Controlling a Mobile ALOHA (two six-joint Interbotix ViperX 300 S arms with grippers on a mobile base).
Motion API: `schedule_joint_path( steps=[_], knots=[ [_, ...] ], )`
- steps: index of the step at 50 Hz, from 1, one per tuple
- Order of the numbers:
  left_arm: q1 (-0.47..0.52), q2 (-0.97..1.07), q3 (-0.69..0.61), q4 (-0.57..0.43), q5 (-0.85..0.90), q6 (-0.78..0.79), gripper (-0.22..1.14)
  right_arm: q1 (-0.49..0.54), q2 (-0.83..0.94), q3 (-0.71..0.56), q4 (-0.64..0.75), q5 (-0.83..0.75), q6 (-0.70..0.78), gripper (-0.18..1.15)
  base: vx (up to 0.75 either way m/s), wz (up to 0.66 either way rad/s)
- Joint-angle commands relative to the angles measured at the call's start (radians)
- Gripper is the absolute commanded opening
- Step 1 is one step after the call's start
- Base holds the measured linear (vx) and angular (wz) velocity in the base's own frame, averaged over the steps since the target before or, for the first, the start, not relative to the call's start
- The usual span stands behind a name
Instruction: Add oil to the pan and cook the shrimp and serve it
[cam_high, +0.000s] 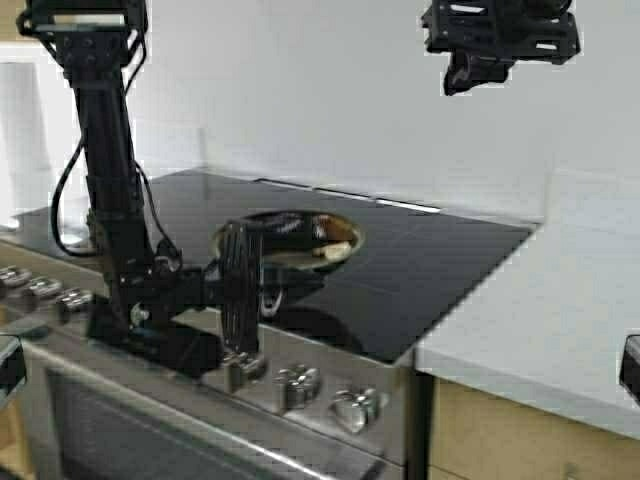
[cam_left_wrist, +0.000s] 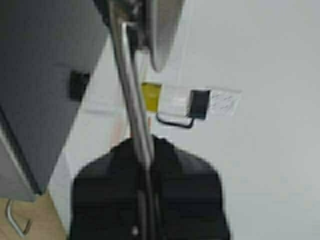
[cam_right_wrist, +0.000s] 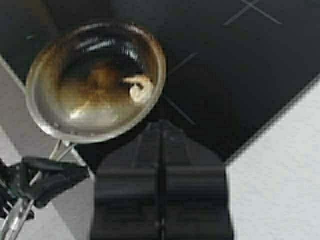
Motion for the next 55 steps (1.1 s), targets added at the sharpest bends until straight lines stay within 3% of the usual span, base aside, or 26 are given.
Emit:
schedule_joint_path(
  steps=[1, 55],
  knots=[
    [0.002, -0.087, -0.009, -0.008, -0.034, 0.02, 0.02, 0.003, 0.0, -0.028, 0.0, -0.003, 0.005, 0.06, -0.05, 0.27],
    [0.124, -0.247, 0.138, 0.021, -0.034, 0.025, 0.02, 0.003, 0.041, -0.046, 0.002, -0.005, 0.008, 0.06, -0.04, 0.29]
  ],
)
